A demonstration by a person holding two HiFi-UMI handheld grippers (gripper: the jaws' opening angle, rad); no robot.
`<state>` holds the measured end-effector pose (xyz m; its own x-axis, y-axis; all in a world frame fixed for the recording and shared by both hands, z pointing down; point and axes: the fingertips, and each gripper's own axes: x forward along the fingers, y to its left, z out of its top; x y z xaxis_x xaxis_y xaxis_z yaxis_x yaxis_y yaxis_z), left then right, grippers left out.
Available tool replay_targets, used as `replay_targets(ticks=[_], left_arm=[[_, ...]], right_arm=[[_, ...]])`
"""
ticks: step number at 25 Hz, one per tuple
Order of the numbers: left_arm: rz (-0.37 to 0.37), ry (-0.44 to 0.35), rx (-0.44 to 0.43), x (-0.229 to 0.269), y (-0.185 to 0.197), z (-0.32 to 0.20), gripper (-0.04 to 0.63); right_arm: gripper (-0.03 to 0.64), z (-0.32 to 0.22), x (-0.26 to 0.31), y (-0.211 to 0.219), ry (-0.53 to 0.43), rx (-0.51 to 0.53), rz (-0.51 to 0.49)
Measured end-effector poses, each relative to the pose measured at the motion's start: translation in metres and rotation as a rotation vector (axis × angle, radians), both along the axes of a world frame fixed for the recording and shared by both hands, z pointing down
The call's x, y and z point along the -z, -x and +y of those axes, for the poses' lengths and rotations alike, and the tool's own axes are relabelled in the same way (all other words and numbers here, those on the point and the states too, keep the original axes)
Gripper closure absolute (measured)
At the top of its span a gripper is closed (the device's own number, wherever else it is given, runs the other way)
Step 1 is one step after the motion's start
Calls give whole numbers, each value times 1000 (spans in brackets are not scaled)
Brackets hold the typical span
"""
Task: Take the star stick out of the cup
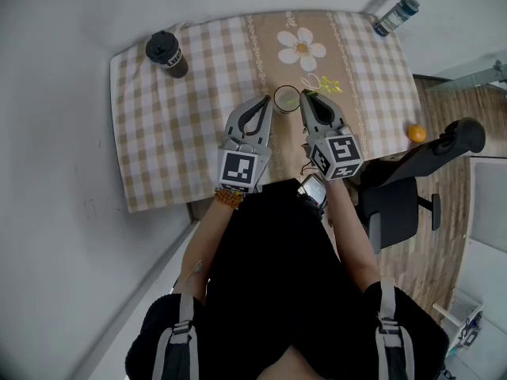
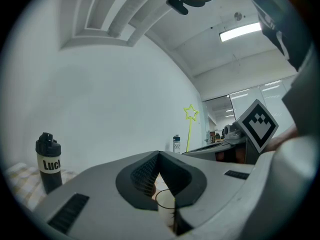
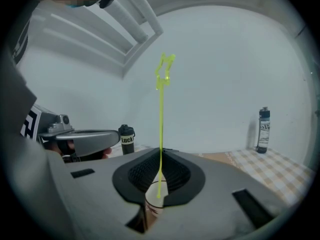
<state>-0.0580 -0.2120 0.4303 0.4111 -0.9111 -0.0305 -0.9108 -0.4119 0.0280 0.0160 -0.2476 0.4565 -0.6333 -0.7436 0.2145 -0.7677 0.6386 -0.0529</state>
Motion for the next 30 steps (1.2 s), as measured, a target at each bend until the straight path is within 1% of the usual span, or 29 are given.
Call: replay_targets(ticks=[14,21,30], left_arm=[[-2,8,0,-5,5,-2,591],[-1,9,2,-5,7,0,591],[-7,14,-4,-8,3,0,591]], right_arm=[[604,0,1,9,-7,22,-7],[604,2,0,13,-15,32,9],[604,3,1,8,-11,25,3]])
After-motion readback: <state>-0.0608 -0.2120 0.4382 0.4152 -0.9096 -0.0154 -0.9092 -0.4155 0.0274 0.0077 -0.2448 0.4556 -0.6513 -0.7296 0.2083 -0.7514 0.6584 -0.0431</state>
